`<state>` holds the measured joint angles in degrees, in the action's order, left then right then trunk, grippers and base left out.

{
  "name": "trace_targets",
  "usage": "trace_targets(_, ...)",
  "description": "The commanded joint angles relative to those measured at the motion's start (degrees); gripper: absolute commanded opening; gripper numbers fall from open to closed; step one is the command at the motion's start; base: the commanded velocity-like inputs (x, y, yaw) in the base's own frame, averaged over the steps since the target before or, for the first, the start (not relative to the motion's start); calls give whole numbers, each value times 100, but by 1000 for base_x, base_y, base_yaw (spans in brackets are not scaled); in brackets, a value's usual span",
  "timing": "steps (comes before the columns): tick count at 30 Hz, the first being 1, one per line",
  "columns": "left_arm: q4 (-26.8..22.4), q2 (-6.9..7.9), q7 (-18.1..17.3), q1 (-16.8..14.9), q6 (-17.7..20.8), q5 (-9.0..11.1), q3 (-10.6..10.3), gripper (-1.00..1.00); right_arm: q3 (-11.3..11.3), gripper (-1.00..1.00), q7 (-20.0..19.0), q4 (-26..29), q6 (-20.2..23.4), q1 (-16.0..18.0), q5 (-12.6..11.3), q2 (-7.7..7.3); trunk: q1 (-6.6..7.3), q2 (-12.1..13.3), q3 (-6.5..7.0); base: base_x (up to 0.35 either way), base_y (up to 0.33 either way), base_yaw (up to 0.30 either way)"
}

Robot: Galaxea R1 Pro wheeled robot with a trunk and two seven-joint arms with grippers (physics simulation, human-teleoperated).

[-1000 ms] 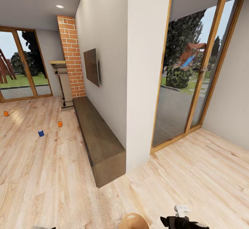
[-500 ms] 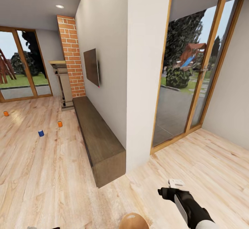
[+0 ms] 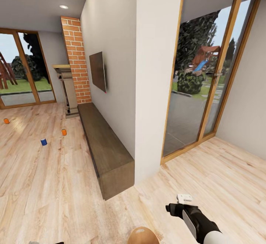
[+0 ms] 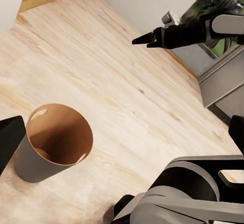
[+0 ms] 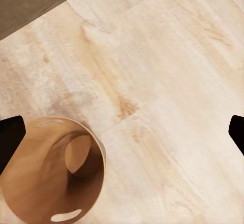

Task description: Put the three can of soda from the living room inside the tash can in the kitchen.

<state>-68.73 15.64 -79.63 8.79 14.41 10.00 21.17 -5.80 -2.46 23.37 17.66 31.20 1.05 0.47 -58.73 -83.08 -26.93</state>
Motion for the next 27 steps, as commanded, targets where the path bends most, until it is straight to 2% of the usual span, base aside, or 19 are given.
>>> trace_targets(1, 0, 0, 0, 0, 0, 0, 0, 100, 0, 100, 0, -2, -2, 0, 0, 1, 0, 0, 0, 0, 0, 0)
trace_targets(8, 13, 0, 0, 0, 0, -6, 1, 100, 0, 100, 12, -178, -30, 1, 2, 5, 0, 0, 0, 0, 0, 0)
trace_targets(17, 17, 0, 0, 0, 0, -7, 1, 100, 0, 100, 168, -320, -476, 1, 0, 6, 0, 0, 0, 0, 0, 0)
trace_targets(27, 18, 0, 0, 0, 0, -7, 1, 100, 0, 100, 195, -332, -559, 1, 0, 6, 0, 0, 0, 0, 0, 0)
